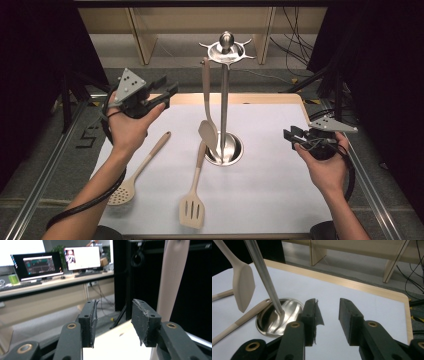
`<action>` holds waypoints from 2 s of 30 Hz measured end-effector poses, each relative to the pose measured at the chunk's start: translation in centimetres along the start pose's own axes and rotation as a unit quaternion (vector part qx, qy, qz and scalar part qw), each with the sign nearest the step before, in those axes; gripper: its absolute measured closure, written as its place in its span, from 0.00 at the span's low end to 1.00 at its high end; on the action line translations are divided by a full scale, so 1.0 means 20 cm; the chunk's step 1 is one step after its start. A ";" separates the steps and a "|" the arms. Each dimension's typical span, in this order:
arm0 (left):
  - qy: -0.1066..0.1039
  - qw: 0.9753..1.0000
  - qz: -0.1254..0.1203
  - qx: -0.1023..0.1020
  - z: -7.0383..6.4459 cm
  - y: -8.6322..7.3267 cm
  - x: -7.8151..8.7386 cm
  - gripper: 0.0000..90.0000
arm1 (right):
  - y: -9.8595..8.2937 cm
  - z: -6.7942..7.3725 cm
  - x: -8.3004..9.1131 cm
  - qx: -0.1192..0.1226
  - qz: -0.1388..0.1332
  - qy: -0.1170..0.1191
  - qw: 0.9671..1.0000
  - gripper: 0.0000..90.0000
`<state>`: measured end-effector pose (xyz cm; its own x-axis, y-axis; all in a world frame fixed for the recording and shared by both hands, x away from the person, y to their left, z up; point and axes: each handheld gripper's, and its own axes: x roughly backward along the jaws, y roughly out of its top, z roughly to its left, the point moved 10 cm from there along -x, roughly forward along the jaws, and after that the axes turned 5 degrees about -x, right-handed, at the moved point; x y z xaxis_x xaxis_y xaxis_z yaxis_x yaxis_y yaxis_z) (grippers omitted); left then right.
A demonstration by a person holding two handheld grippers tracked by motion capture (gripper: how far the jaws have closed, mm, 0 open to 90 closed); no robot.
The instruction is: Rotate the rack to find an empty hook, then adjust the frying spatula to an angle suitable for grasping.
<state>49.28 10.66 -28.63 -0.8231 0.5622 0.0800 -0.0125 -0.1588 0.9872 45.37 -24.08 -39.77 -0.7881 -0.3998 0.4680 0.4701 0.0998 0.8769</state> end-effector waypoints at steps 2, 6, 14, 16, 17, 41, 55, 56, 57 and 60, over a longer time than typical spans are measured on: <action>0.003 1.000 0.014 0.002 0.02 -0.08 0.03 0.60 | 0.00 0.00 0.01 -0.003 -0.003 0.000 1.000 0.75; 0.013 0.999 0.043 0.003 0.09 -0.24 0.07 0.60 | 0.01 -0.02 0.01 -0.006 -0.008 0.000 1.000 0.74; 0.032 0.996 0.077 0.024 0.16 -0.44 0.12 0.59 | 0.00 -0.06 0.01 -0.004 -0.007 0.000 1.000 0.74; 0.031 0.995 0.087 0.028 0.16 -0.47 0.12 0.58 | 0.01 -0.07 0.02 0.003 -0.010 -0.004 1.000 0.74; 0.032 0.995 0.091 0.030 0.16 -0.49 0.12 0.58 | 0.01 -0.06 0.02 -0.005 -0.009 0.000 1.000 0.74; 0.023 0.990 0.133 0.044 0.12 -0.66 0.12 0.58 | 0.00 -0.06 0.04 -0.008 -0.006 0.000 1.000 0.74; -0.106 0.954 0.275 0.054 -0.26 -0.92 0.15 0.93 | 0.00 -0.08 0.02 -0.005 0.002 0.004 1.000 0.74; -0.119 0.949 0.285 0.055 -0.32 -0.93 0.16 0.96 | -0.01 -0.08 0.02 -0.018 0.003 0.002 1.000 0.74; -0.132 0.945 0.296 0.054 -0.37 -0.95 0.16 0.99 | -0.01 -0.08 0.02 -0.013 0.005 0.003 1.000 0.74; -0.169 0.937 0.304 0.040 -0.50 -0.96 0.15 0.99 | 0.00 -0.09 0.03 -0.015 -0.001 -0.005 1.000 0.74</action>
<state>41.34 7.31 -48.66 -0.4373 0.6146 0.6565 0.4532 -0.4799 0.7512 45.55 -26.03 -39.72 -0.7929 -0.3917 0.4668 0.4796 0.0716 0.8746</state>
